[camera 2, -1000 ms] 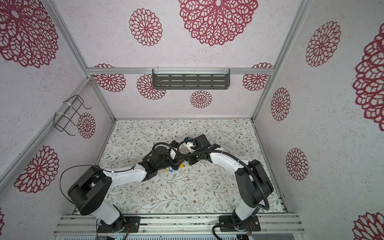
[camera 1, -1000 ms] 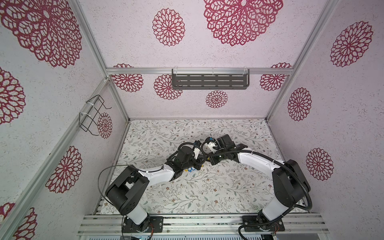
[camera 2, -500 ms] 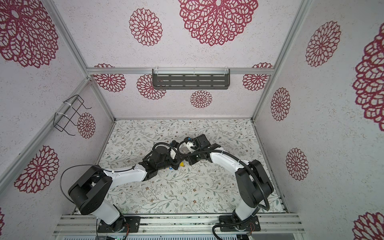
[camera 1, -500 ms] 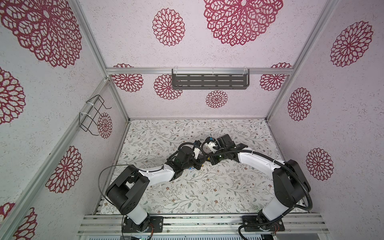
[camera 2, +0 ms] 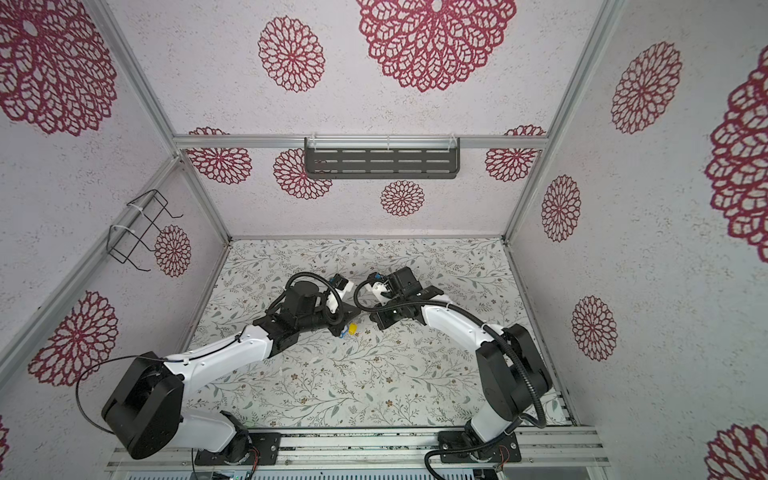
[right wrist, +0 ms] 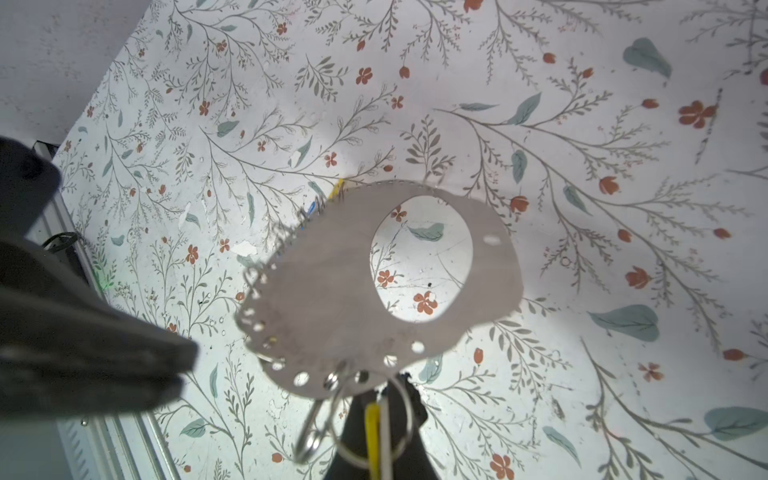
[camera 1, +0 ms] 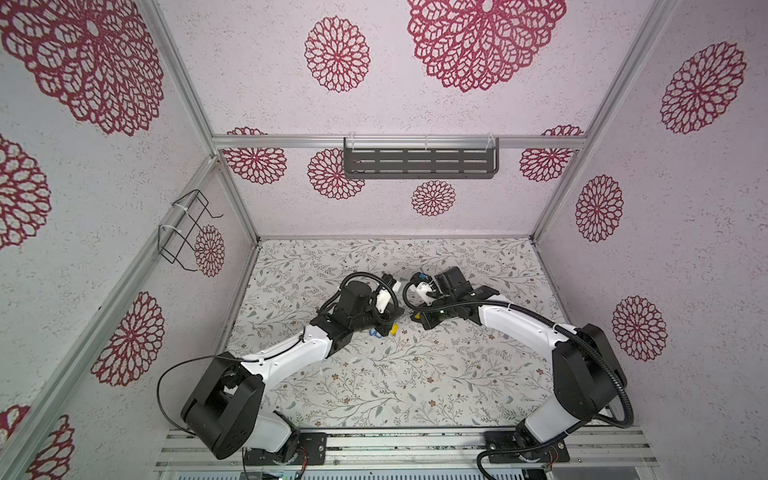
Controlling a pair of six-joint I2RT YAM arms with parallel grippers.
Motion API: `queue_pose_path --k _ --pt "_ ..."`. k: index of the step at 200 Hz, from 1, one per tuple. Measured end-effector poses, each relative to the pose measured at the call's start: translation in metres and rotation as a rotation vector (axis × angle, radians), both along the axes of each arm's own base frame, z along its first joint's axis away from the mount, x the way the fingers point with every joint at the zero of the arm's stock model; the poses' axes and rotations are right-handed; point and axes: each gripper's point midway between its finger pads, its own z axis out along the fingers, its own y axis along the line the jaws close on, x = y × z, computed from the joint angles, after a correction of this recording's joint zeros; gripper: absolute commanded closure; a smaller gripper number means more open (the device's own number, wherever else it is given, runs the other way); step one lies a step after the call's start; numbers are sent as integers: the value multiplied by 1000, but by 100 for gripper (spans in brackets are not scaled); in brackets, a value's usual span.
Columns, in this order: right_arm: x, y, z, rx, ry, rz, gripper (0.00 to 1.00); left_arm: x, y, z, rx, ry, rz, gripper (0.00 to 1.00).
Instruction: Remove the keys from the keyring
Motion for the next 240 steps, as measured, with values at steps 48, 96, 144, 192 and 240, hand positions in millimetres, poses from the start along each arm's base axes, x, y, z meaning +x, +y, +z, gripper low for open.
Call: queue_pose_path --k 48,96,144,192,240 --pt "0 0 9 15 -13 -7 100 9 5 18 -30 7 -17 100" --pt "-1 0 18 33 -26 -15 100 2 -6 13 -33 40 -50 73" --pt "1 2 21 49 -28 -21 100 -19 -32 -5 14 58 -97 71" --pt "1 2 21 52 -30 -20 100 -6 -31 -7 42 10 -25 82" --pt "1 2 21 52 -27 -19 100 5 -30 -16 65 -6 21 75"
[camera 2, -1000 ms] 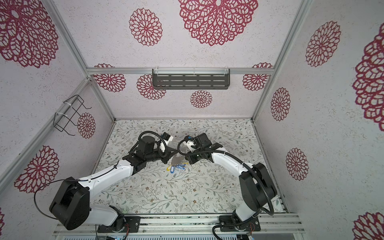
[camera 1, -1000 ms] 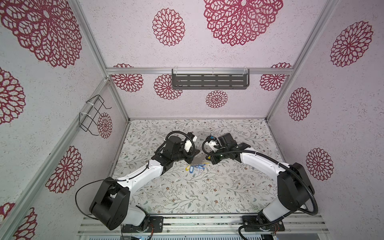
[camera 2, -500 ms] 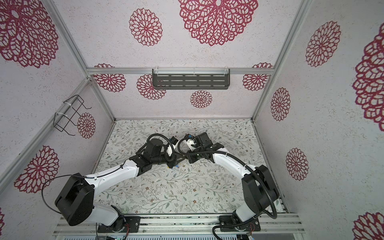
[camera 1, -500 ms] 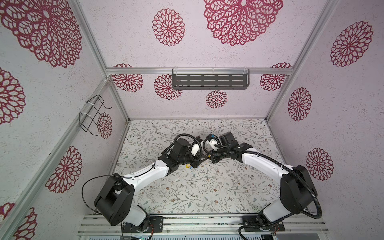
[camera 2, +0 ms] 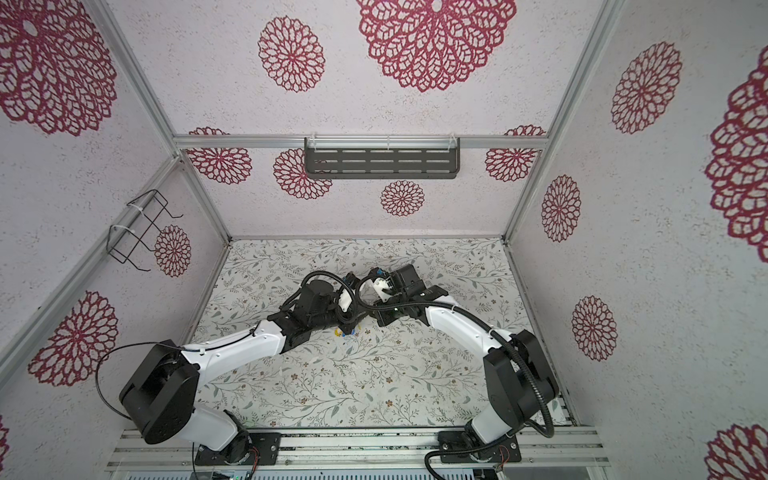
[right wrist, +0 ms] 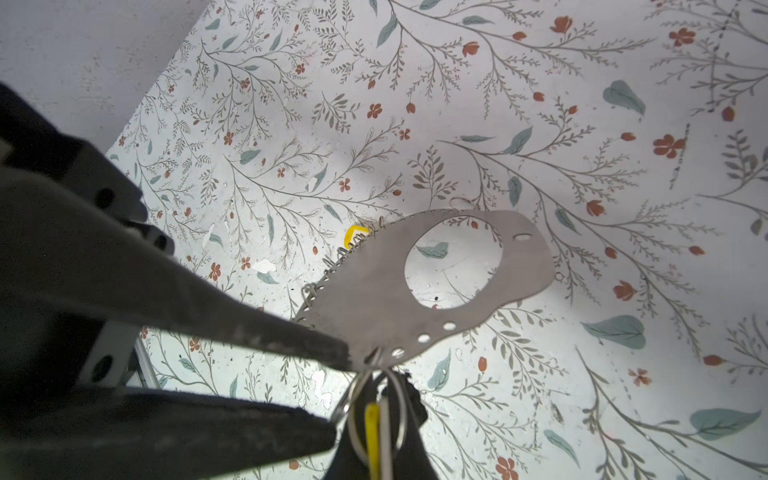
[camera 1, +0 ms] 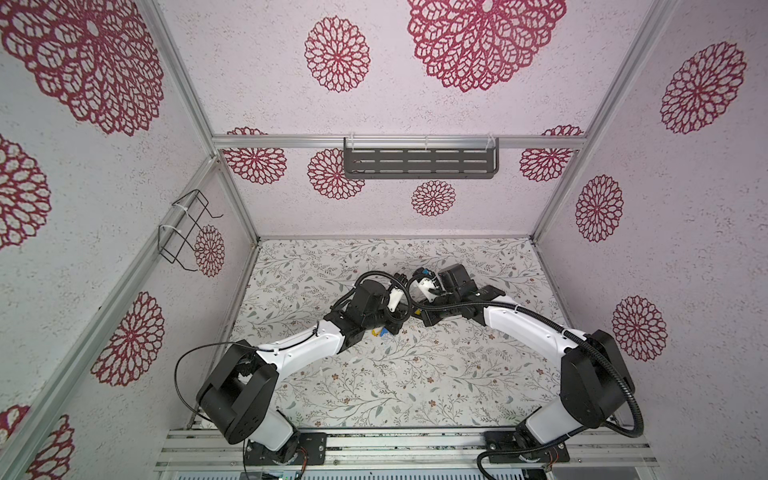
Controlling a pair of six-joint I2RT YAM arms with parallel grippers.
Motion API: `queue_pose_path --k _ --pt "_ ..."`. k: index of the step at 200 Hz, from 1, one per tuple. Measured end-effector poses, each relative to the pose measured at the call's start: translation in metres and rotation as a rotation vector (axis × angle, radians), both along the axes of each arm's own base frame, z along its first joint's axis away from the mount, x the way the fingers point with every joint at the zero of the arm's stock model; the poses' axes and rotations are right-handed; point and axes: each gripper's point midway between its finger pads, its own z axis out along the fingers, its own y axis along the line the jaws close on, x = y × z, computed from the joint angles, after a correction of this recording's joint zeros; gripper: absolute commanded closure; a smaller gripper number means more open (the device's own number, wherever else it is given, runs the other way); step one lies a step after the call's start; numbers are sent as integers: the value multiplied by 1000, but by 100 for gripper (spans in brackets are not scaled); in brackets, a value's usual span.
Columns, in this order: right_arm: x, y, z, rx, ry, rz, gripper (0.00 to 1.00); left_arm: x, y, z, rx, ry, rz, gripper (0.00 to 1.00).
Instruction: Remove the keys from the keyring
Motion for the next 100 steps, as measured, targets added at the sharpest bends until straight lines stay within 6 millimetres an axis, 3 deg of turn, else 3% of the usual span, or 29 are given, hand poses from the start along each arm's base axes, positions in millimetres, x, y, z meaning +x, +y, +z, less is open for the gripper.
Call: queue_pose_path --k 31,62,76,100 --pt "0 0 0 0 2 0 100 -1 -3 -3 3 1 -4 68" --pt "-1 1 0 3 4 4 100 -1 -5 -2 4 -2 -6 69" --pt "0 0 0 4 2 1 100 0 -6 -2 4 -1 -7 72" --pt "3 -2 0 0 2 -14 100 1 -9 -1 4 -4 -12 86"
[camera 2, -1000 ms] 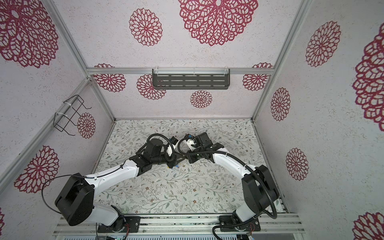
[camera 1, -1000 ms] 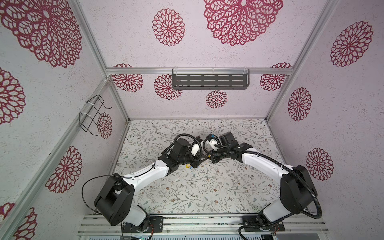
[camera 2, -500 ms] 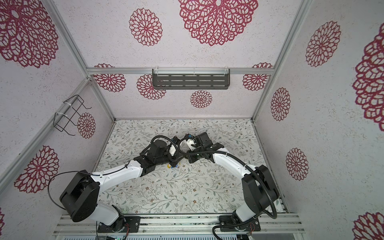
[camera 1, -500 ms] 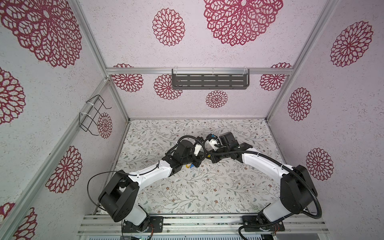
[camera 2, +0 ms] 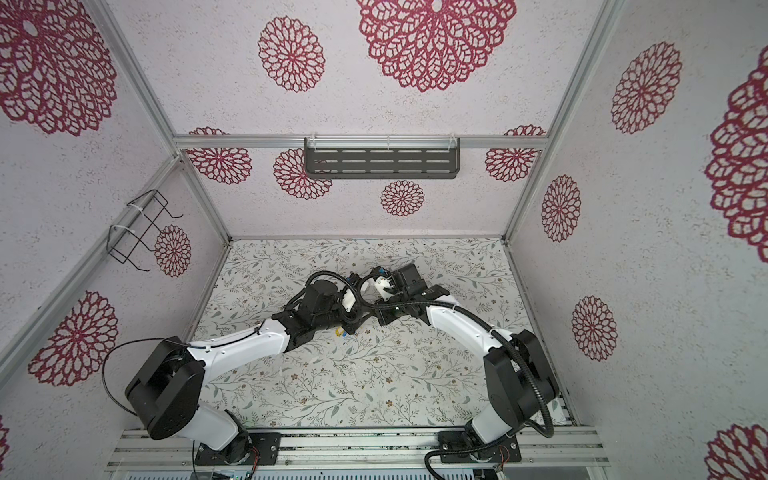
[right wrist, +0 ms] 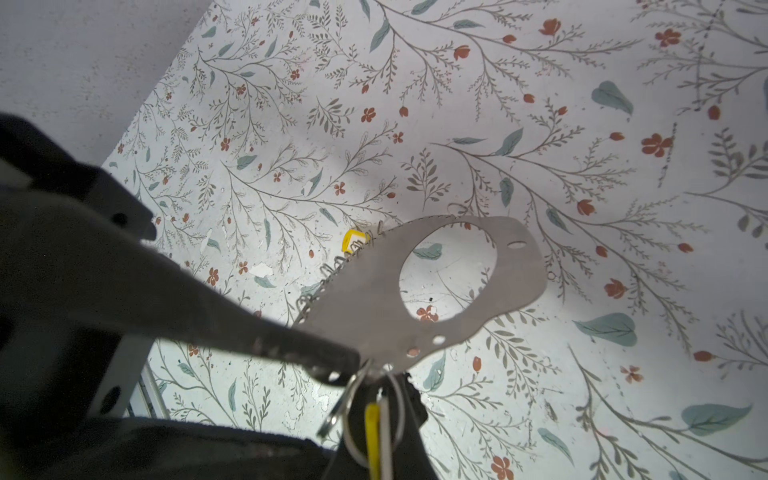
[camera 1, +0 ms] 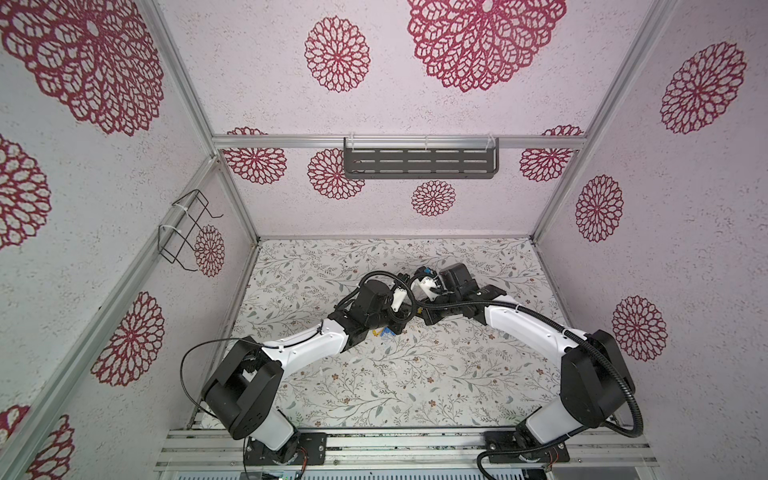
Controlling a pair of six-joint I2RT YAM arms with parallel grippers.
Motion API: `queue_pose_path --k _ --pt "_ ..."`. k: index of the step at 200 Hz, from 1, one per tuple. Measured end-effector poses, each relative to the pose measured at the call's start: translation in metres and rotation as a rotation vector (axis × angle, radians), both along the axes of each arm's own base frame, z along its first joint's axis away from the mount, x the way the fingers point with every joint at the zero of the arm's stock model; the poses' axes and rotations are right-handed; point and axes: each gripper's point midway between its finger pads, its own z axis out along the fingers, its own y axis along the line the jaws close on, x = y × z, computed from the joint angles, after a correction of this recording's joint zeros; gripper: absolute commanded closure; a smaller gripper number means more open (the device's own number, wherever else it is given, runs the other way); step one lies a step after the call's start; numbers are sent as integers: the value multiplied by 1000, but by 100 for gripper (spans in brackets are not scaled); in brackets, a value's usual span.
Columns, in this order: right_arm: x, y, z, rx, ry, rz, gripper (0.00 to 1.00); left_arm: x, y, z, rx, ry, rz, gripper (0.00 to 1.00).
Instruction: Remove the keys from the keyring
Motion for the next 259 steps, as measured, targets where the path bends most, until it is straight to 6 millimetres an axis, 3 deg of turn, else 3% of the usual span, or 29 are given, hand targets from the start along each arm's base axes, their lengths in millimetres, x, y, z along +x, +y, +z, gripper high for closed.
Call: queue_pose_path --k 28,137,206,228,259 --pt "2 -3 -1 -9 -3 -12 100 2 -4 6 -16 -3 -2 96" --pt "-6 -12 1 -58 4 -6 100 -8 4 8 15 46 -43 100" --pt "-4 -11 40 -54 -29 13 100 1 30 36 -58 63 -47 100" --pt "-7 -11 41 -49 -22 19 100 1 27 42 -75 72 -56 81" --pt "-8 -10 41 -48 -15 24 100 -4 16 51 -89 61 -81 78"
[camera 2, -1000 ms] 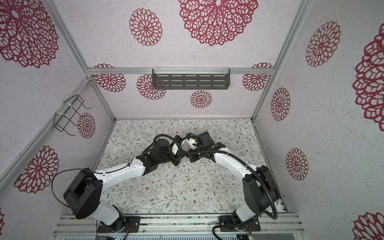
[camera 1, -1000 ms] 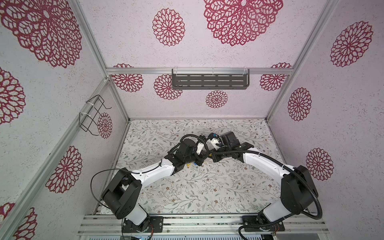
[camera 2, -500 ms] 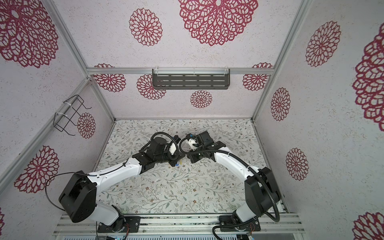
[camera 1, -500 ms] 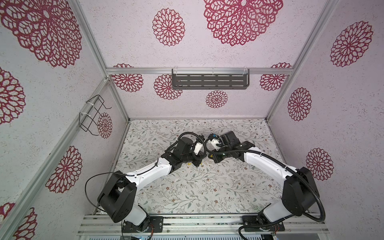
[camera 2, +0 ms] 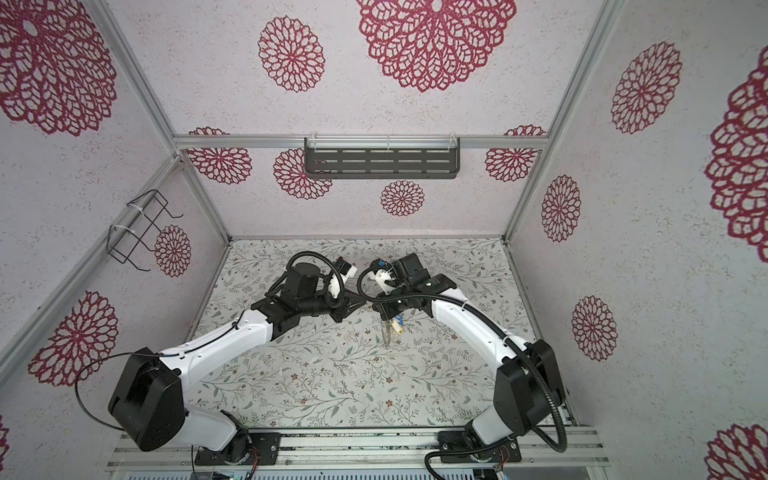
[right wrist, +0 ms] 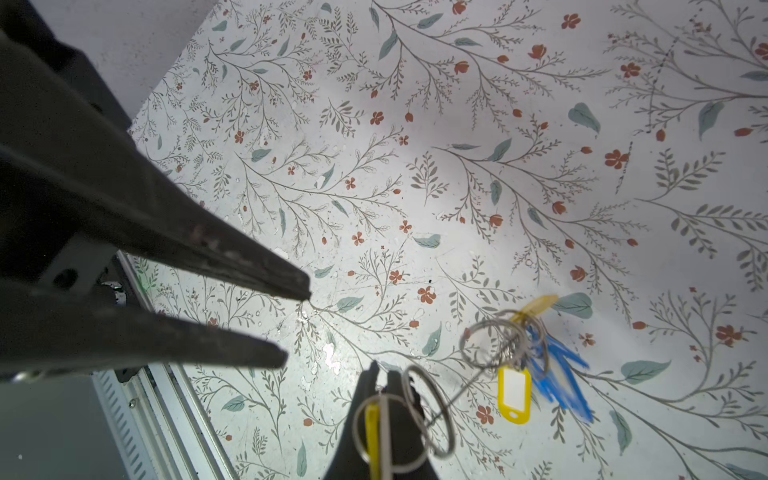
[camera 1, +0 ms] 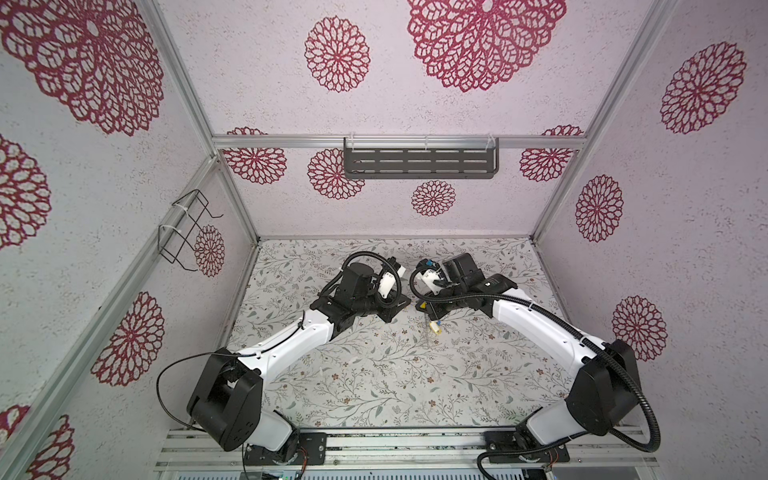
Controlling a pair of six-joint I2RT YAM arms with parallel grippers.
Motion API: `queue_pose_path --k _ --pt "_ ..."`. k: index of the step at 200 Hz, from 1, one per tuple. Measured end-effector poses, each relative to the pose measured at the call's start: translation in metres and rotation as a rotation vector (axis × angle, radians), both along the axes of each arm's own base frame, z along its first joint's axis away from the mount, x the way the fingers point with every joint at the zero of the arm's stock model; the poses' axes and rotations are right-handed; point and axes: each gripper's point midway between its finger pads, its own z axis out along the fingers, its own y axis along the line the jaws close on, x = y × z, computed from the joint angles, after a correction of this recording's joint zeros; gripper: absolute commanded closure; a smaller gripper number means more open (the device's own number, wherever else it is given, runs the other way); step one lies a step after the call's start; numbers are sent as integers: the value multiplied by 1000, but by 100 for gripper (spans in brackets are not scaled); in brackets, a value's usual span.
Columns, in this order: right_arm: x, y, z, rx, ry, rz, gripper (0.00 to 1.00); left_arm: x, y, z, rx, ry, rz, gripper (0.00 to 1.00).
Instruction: Remove the keys from the keyring
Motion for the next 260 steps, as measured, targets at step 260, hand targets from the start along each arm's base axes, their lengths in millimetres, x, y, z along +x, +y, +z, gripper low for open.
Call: queue_pose_path --k 260 --pt "7 35 50 168 487 21 100 34 46 -2 -42 -66 -23 62"
